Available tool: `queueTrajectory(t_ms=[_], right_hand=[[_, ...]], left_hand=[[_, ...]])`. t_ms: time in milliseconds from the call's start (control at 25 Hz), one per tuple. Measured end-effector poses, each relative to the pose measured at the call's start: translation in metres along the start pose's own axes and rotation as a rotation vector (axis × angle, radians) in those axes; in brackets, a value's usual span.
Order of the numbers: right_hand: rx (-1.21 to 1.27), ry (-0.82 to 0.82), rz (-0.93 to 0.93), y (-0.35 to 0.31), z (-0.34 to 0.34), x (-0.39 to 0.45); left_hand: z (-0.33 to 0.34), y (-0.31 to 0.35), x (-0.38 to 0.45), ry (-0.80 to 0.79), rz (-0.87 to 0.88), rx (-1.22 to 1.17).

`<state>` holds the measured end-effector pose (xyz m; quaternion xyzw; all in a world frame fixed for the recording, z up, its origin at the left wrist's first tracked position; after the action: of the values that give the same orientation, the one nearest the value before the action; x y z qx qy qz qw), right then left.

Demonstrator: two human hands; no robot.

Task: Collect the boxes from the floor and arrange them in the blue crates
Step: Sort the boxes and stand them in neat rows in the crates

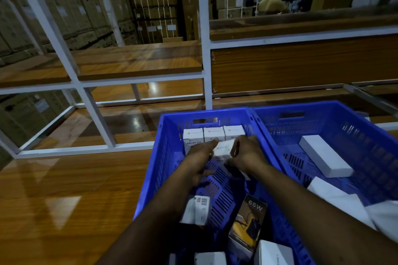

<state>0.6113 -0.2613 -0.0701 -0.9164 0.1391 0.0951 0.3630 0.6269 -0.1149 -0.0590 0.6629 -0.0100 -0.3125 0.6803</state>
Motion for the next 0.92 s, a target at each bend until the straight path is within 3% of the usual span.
queueTrajectory(t_ms=[160,280,560,720,920], right_hand=[[-0.265,0.057,-0.001,-0.004,0.001,0.008],[-0.396,0.008,-0.034,-0.005,-0.004,0.021],[-0.528,0.073,-0.113,-0.006,-0.005,0.025],[-0.689,0.048,-0.058,-0.001,0.009,0.025],[-0.833,0.134,-0.048,0.001,0.023,0.033]], left_hand=[[-0.011,0.005,0.001,0.116,0.036,-0.069],[-0.014,0.007,0.0,0.15,0.067,-0.105],[-0.016,0.009,-0.001,0.142,0.081,-0.141],[-0.02,0.01,0.004,0.16,0.078,-0.169],[-0.023,0.011,0.007,0.163,0.084,-0.187]])
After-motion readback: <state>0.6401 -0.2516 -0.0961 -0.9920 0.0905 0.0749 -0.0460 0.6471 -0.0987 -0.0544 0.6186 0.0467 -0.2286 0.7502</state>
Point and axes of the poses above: each hand's wrist, its own x-axis towards the middle knuckle, its own z-axis out of the palm, y = z × x, the point moved 1 cm from there along x, towards the middle knuckle, and after that the axes turned 12 degrees about -y, right-handed, at the moved point
